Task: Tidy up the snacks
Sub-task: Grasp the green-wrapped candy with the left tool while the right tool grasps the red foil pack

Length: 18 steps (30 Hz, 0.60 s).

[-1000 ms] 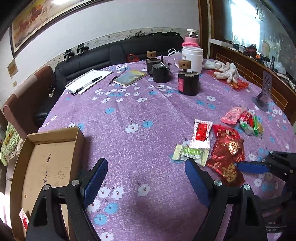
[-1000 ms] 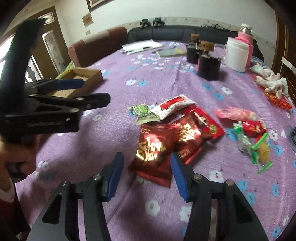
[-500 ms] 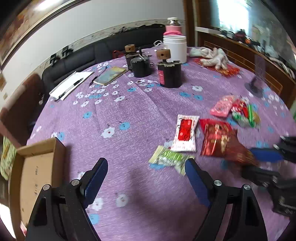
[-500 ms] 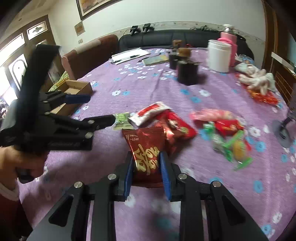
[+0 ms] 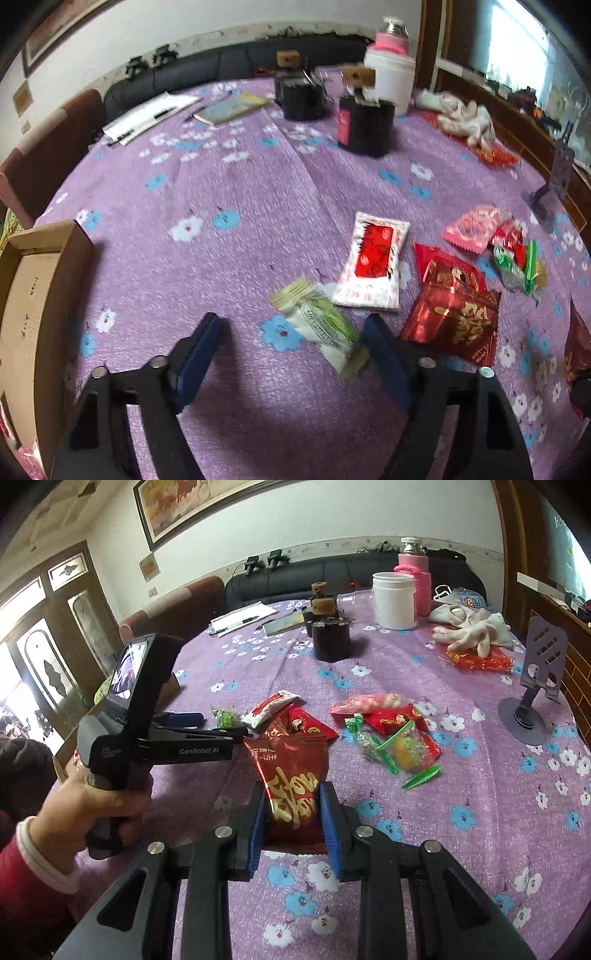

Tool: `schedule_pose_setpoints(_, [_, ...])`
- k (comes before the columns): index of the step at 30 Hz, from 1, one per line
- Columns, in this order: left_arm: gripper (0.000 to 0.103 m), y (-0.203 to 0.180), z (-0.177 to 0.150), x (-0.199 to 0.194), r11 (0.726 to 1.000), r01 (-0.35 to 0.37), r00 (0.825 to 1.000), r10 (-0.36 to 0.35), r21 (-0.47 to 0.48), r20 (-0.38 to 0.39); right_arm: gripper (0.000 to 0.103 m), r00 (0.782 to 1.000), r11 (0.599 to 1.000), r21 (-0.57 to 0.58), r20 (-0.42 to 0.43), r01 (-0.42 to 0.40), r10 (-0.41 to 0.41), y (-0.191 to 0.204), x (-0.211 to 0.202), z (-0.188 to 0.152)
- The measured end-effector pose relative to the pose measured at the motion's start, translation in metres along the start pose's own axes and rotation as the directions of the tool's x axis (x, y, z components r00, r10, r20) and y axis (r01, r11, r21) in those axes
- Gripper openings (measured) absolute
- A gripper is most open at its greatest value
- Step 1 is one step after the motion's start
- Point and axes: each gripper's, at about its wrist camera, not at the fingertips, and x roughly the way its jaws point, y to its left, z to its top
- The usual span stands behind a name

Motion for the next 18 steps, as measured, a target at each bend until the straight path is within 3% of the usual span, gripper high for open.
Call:
schedule_pose_setpoints(2, [0.056,0.004,0.001,-0.002,1.000,-0.002,1.000,0.003,-0.010,0.010,0.027,1.000,1.000,0.009,0.005,-0.003,0.003,-0.002,-0.002,-0.002])
schedule_pose_setpoints(4, [0.033,0.011,0.004,-0.003,1.000,0.000,1.000,0.000,-0.026,0.012,0.027,1.000,1.000,0.018,0.011,-0.009,0.009,-0.005,-0.003,-0.003])
schedule_pose_setpoints(6, [0.022,0.018,0.005,-0.003,0.999,0.016,1.000,-0.016,-0.036,0.007,0.027,1.000,1.000,0.025,0.012,-0.012,0.011,-0.006,-0.003,-0.004])
schedule_pose_setpoints(18, [0.022,0.034,-0.009,-0.021,0.998,0.029,0.999,-0.028,-0.046,0.036,0.027,1.000,1.000,0.011,0.015,-0.025,0.025,0.006,-0.001,-0.001])
